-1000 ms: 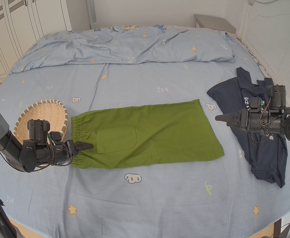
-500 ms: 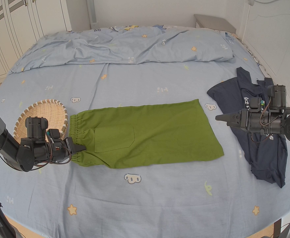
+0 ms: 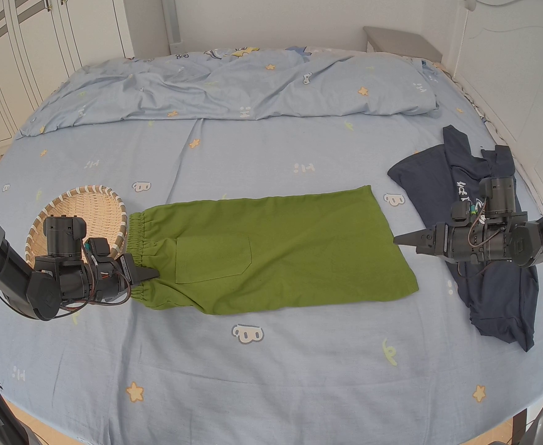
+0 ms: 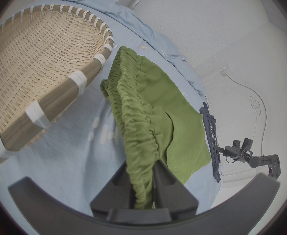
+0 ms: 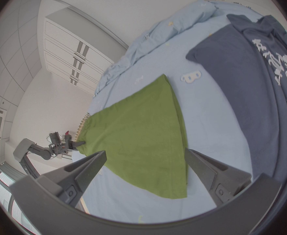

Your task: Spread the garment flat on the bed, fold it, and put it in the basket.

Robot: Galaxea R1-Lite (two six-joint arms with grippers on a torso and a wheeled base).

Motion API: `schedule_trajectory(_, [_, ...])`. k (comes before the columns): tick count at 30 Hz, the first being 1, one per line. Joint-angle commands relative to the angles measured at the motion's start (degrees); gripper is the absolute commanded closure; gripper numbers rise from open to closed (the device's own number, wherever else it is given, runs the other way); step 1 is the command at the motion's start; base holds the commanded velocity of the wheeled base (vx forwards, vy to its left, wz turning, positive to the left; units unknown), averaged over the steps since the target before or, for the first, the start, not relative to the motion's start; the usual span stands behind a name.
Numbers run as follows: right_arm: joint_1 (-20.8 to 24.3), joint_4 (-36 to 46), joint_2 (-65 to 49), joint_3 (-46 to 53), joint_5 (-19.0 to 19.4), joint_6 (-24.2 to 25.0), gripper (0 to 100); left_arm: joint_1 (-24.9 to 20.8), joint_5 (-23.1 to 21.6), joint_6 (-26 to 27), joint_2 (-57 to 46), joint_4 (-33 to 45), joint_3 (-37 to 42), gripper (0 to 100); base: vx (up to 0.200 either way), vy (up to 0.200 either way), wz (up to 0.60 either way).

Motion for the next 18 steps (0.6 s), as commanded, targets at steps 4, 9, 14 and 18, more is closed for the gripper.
schedule_trajectory(4, [0.1, 0.3, 7.8, -1.1, -0.5, -2.2, 0, -0.3, 0.0, 0.0, 0.0, -0.1, 0.0, 100, 0.0, 0.0, 0.0])
schedule_trajectory(9, [0.5, 0.1, 8.8, -1.1, -0.5, -2.2, 0, -0.3, 0.0, 0.0, 0.0, -0.1, 0.0, 100, 0.0, 0.0, 0.0])
schedule_trajectory(14, [0.9, 0.1, 10.1, -2.0, -0.5, -2.2, 0, -0.3, 0.0, 0.0, -0.1, -0.1, 0.1, 100, 0.0, 0.0, 0.0])
schedule_trajectory(18, [1.0, 0.2, 11.4, -2.9, -0.6, -2.2, 0, -0.3, 0.0, 0.0, -0.2, -0.1, 0.1, 100, 0.0, 0.0, 0.0])
